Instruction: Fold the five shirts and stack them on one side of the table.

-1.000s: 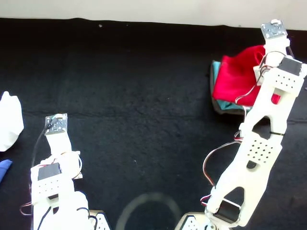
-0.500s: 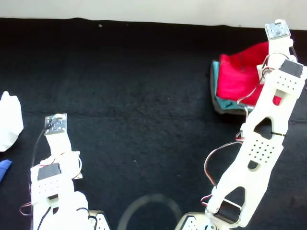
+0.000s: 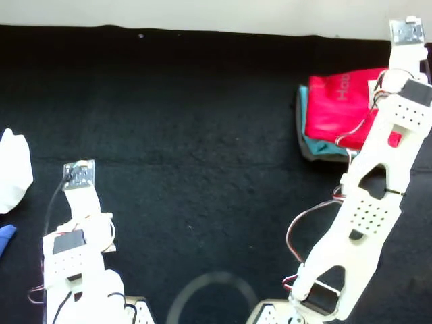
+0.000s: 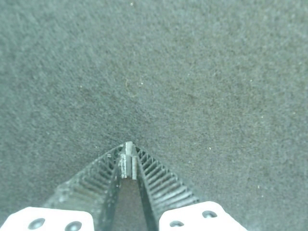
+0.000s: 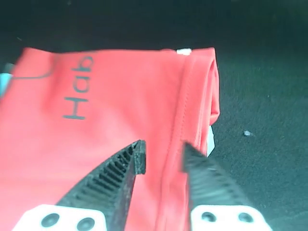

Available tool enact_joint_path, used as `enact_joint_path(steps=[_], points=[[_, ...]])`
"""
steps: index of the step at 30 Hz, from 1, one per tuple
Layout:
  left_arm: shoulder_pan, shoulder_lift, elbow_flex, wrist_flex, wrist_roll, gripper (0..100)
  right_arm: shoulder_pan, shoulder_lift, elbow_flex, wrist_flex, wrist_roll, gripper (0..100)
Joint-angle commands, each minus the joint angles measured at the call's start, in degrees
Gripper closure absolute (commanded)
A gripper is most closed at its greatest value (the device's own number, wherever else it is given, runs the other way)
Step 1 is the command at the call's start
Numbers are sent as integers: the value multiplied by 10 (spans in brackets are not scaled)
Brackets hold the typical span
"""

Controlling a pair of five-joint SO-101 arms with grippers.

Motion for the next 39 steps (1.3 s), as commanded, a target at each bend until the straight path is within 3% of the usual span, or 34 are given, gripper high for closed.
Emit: enact_joint_path(steps=[1,5,12,17,24,30,33,39], points=[[-2,-9,-2,-7,-2,990,-7,-51,-3,8,-6,990],[-2,-9,-2,-7,-2,990,-5,-28,-1,-18,-6,992],[-2,-9,-2,-7,-2,990,2,101,-7,-237,-9,992],[-2,-9,-1,-7,-2,990,18,153,-7,-309,-9,992],[-2,-9,-1,-7,-2,990,39,163,-5,-332,-10,992],[-2,-9,-1,-7,-2,990,42,153,-53,-280,-11,992],[-2,-9,-1,-7,-2,990,33,145,-99,-231,-69,988],[-2,-9,-1,-7,-2,990,20,116,-173,-145,-138,840]])
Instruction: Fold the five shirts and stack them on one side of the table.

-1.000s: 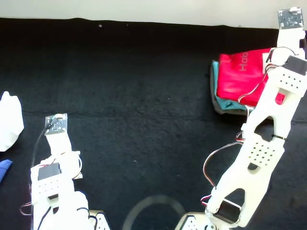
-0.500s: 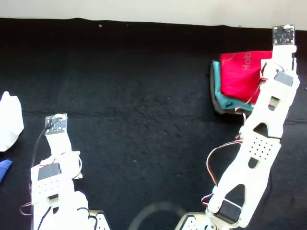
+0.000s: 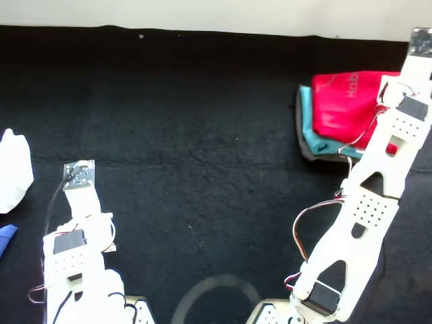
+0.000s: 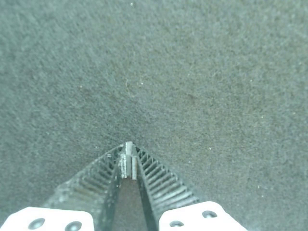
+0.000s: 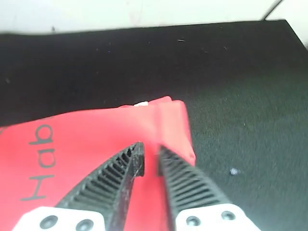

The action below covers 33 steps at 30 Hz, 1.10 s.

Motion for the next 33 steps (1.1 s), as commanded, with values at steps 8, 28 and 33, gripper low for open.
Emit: enact_joint_path(steps=[8,28,33], points=[[-2,-9,-1,-7,-2,990,-18,-112,-124,136,-18,854],[-137,-5,-362,198,-5,845,-107,-345,-138,439,-18,854],[-206,-3,-415,200,-70,846,-136,-441,7,439,-18,854]])
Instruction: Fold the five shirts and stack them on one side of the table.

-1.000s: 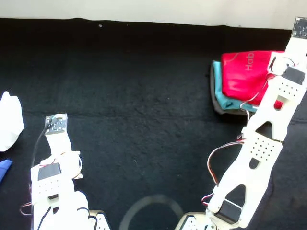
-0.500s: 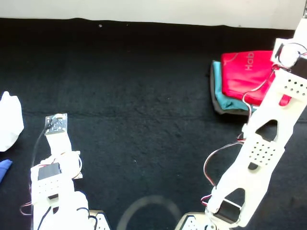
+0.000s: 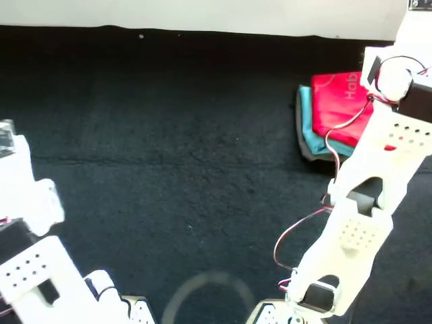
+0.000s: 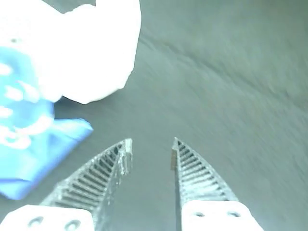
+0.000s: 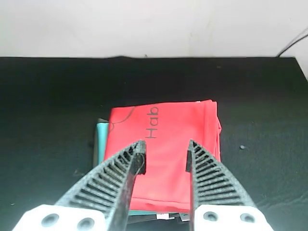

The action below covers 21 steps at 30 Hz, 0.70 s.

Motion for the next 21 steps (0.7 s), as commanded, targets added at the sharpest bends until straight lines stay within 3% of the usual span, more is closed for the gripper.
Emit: enact_joint_path(steps=[1,9,14,21], points=[[-33,-3,-37,4,-25,846,-32,-114,130,8,-4,854],[-48,55,-44,-39,-33,842,-139,-400,495,7,-5,854],[-68,243,-127,-62,-31,806,-188,-535,658,7,-5,850],[-65,504,-281,-61,8,794,-189,-640,835,4,-5,850]])
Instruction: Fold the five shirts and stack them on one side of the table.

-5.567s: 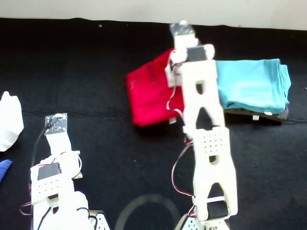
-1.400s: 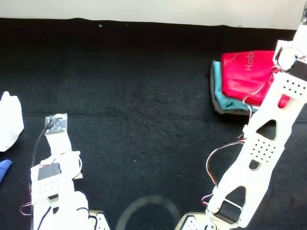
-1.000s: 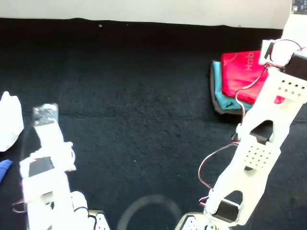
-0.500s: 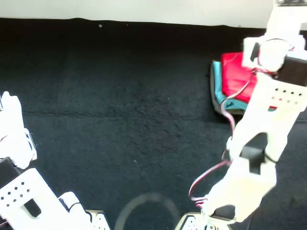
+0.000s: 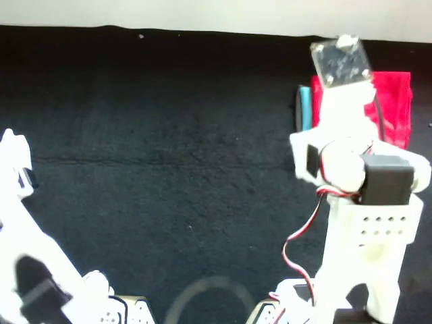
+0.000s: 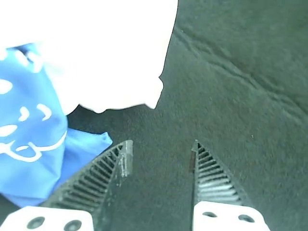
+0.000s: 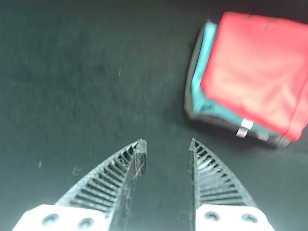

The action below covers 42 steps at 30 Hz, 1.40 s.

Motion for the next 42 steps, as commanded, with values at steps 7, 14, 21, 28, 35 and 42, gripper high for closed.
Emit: enact_joint_path(steps=[7,14,21,28,35,42], points=[[-2,240,-176,-13,24,794,-4,-95,96,3,-6,850],[-2,338,-274,-14,24,794,-4,-102,96,3,-6,850],[-2,412,-346,-10,23,841,-4,-101,96,3,-6,850],[26,400,-383,71,24,989,-4,-101,97,3,-6,850],[138,320,-434,195,25,991,-1,-101,98,3,-6,850],[328,194,-528,338,25,991,0,-101,137,2,-3,850]])
